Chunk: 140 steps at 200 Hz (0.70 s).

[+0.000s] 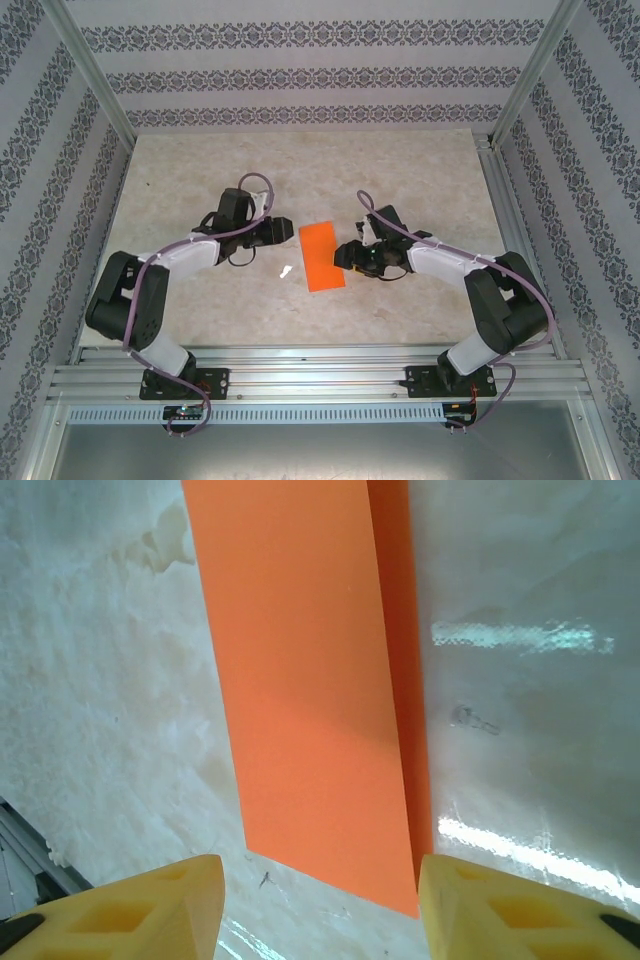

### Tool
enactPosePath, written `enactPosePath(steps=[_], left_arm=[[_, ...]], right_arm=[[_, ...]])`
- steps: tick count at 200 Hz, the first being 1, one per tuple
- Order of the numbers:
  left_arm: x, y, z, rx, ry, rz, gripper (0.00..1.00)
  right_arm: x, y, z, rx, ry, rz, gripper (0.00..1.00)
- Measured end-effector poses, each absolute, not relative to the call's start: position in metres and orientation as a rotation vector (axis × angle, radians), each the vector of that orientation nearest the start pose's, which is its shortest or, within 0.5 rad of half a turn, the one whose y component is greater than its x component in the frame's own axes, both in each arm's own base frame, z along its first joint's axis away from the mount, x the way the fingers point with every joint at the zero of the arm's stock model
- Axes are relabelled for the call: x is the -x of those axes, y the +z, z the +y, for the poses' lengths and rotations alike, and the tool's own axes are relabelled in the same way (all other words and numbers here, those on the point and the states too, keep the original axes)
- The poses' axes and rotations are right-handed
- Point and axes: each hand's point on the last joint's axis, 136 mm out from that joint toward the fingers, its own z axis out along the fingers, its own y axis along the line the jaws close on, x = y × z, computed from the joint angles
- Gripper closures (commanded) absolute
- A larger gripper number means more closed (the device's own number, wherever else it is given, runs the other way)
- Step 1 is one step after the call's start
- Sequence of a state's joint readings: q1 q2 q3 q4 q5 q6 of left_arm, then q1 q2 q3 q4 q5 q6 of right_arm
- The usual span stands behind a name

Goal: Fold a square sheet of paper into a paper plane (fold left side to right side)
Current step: Rotate the paper at the center of the table, then fold the triangle a second time at the center of the table.

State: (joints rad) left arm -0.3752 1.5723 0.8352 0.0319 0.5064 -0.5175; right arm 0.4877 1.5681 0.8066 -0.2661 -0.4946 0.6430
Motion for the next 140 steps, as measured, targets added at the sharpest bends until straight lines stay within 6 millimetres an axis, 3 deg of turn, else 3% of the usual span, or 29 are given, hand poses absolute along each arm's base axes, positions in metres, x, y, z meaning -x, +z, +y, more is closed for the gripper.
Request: enactPosePath(steps=[34, 59, 89, 140], left_arm=[[-0.29, 0.103, -0.255, -0.374, -0.992, 2.368, 0.48], [-0.26, 0.093, -0.269, -0.53, -0.942, 2.359, 0.46], [-0.251, 0.093, -0.27, -0.614, -0.88, 2.318, 0.45], [-0.253, 0.094, -0.269, -0.646, -0.828, 2.293, 0.46]], right_arm=[[-0.26, 0.046, 0.236, -0.092, 1.041, 2.838, 0.48], [-0.259, 0.039, 0.234, -0.15, 1.053, 2.862, 0.49], [-0.258, 0.033, 0.236, -0.179, 1.079, 2.876, 0.51], [-0.253, 0.028, 0.24, -0.163, 1.083, 2.897, 0.54]])
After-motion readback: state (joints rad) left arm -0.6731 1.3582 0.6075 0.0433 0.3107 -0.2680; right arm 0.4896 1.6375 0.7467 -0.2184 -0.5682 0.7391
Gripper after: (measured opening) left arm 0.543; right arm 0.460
